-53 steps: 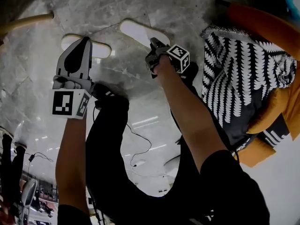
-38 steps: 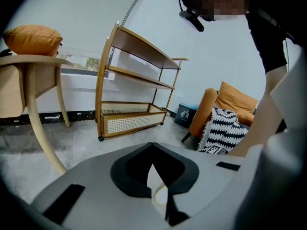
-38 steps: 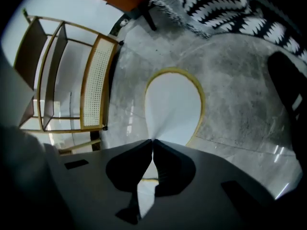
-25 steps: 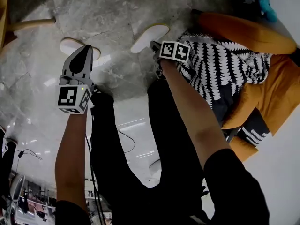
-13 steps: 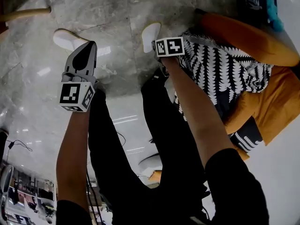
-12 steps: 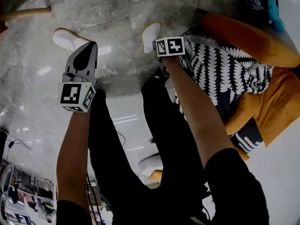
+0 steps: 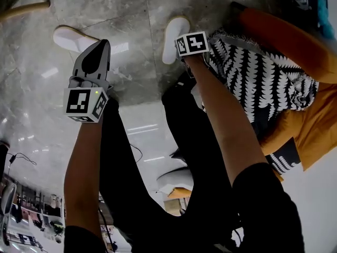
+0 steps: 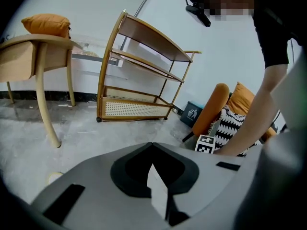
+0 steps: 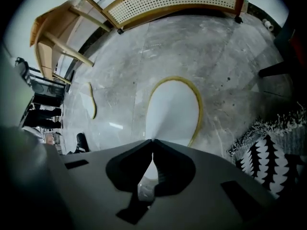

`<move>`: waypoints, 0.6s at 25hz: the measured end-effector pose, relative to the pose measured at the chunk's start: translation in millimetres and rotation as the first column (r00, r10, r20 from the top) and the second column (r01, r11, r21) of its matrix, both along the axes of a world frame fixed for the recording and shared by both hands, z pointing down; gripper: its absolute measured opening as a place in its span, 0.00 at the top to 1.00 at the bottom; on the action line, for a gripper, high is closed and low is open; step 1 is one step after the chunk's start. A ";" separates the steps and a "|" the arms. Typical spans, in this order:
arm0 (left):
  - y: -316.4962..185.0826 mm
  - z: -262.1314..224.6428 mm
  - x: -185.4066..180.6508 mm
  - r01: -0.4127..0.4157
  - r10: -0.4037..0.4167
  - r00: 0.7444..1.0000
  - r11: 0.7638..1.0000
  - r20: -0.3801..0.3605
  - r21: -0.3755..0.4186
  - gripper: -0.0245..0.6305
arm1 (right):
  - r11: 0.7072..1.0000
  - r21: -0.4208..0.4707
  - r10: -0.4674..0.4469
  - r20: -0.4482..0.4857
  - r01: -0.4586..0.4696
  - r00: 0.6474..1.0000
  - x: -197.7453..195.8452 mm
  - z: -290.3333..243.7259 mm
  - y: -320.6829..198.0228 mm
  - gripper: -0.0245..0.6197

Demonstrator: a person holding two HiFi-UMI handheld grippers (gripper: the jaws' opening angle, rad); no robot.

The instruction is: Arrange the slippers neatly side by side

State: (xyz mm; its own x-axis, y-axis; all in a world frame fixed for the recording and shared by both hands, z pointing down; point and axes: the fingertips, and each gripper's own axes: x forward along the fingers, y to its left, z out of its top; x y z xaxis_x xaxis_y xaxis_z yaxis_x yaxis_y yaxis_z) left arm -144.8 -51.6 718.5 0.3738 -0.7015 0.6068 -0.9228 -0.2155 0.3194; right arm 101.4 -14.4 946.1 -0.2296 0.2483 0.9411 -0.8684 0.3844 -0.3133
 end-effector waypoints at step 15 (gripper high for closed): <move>14.7 14.2 -6.0 -0.030 0.030 0.999 0.999 0.023 -0.019 0.94 | 0.986 0.038 -0.162 -0.001 0.162 0.987 -14.5 21.0 -1.5 0.90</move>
State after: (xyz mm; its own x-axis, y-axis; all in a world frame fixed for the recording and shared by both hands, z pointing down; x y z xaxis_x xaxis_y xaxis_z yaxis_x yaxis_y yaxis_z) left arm -150.8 -37.0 732.7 0.3799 -0.6789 0.6283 -0.9233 -0.2372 0.3020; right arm 86.9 -15.9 967.1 -0.1912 0.2463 0.9502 -0.7929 0.5319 -0.2974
